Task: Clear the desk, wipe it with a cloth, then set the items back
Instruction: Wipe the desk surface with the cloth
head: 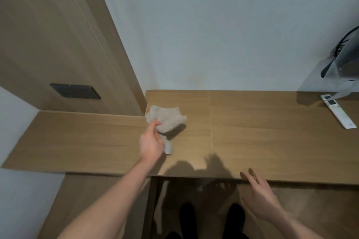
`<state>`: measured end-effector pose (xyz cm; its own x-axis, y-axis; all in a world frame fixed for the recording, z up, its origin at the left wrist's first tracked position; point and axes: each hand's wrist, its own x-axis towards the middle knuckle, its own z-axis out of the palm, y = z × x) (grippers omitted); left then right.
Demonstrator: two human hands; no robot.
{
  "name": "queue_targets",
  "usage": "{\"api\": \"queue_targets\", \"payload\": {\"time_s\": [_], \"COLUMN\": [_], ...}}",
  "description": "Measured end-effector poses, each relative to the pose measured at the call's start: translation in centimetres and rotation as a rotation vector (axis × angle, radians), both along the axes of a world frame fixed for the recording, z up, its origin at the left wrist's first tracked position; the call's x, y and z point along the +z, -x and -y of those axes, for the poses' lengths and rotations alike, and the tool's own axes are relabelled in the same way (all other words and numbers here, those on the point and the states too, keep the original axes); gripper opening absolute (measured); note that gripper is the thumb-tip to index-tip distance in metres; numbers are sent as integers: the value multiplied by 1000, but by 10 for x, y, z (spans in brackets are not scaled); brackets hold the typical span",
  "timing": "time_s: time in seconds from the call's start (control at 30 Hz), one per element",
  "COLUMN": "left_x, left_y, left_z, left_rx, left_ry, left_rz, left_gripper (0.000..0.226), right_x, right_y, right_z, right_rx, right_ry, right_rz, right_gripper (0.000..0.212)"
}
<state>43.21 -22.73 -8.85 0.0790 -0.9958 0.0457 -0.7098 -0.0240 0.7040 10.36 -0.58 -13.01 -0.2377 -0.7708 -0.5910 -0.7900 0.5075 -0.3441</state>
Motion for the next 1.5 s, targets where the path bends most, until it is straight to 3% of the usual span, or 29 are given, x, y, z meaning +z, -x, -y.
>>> {"api": "queue_targets", "payload": {"time_s": [0.1, 0.23, 0.3, 0.43, 0.53, 0.6, 0.67, 0.77, 0.93, 1.07, 1.2, 1.27, 1.33, 1.43, 1.5], "left_x": [-15, -65, -85, -90, -79, -71, -66, -50, -18, -17, -51, -70, -86, -95, -91], "left_y": [-56, -101, -96, 5, 96, 130, 143, 145, 137, 140, 140, 148, 171, 220, 254], "left_z": [26, 24, 2, -62, -113, -132, -136, -112, -37, 3, -2, -18, -48, -113, -151], "left_rx": [30, 103, 98, -228, -553, -700, -724, -687, -250, -199, -344, -463, -515, -678, -842], "left_ry": [7, -378, -535, -460, -510, -561, -552, -406, -133, -61, -238, -397, -408, -353, -434], "left_rz": [164, 320, 350, 452, 232, 175, 143, 152, -112, 6, 238, 370, 488, 384, 298], "left_gripper": [29, 17, 25, 34, 41, 33, 21, 22, 29, 39, 16, 19, 31, 54, 56], "right_x": [3, 10, 12, 0, -7, -7, -6, -5, 4, 10, 11, 5, -1, -10, -18], "right_y": [-9, -19, -23, -24, -17, -7, 7, 29, 60, 77, 97, 111, 125, 155, 179], "right_z": [8, 19, 24, 15, 5, 3, 1, -7, -17, -18, -12, -7, -5, -9, -16], "right_rx": [26, 50, 33, 48, -4, -69, -126, -158, -195, -236, -220, -180, -166, -160, -160], "right_ry": [12, -13, -27, -74, -141, -173, -188, -185, -144, -118, -104, -75, -50, -78, -93], "right_rz": [6, 40, 58, 32, 13, -18, -38, -54, -49, -33, 13, 13, 31, 52, 33], "right_gripper": [77, 76, 76, 84, 90, 89, 86, 85, 83, 80, 82, 83, 83, 83, 86]}}
